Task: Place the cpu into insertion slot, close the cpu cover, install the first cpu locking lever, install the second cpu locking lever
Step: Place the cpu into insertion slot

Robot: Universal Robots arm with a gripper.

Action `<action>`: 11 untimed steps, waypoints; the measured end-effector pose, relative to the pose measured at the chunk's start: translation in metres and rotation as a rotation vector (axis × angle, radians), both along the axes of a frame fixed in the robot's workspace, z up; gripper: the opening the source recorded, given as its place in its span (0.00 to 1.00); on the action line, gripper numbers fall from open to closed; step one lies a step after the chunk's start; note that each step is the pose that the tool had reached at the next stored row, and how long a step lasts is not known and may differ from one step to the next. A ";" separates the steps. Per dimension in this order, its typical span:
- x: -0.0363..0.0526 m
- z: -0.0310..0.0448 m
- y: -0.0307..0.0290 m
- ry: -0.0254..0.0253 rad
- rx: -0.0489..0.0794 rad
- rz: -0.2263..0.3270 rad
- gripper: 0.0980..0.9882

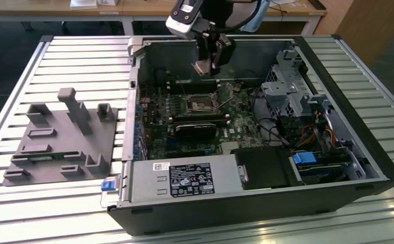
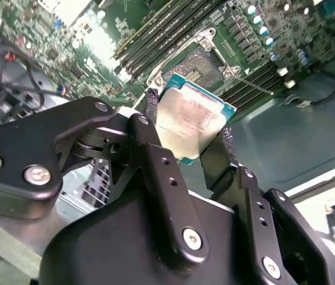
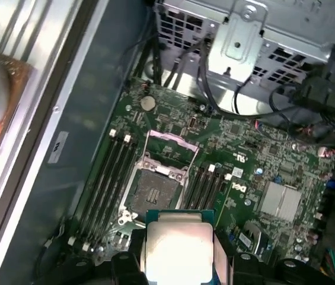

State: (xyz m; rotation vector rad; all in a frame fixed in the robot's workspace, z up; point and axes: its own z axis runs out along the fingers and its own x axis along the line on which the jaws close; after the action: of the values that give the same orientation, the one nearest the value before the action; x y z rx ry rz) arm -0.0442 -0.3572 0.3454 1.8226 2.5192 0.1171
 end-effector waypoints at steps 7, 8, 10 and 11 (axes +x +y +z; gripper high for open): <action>0.0000 -0.0072 0.0000 0.0001 0.000 -0.118 0.49; 0.0000 -0.0081 0.0002 0.0001 0.000 -0.129 0.49; 0.0000 -0.0100 0.0004 0.0001 0.000 -0.149 0.49; 0.0000 -0.0109 0.0004 0.0000 0.000 -0.150 0.49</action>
State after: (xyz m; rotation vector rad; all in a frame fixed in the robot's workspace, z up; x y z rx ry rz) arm -0.0443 -0.3568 0.3345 2.0031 2.3713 0.1133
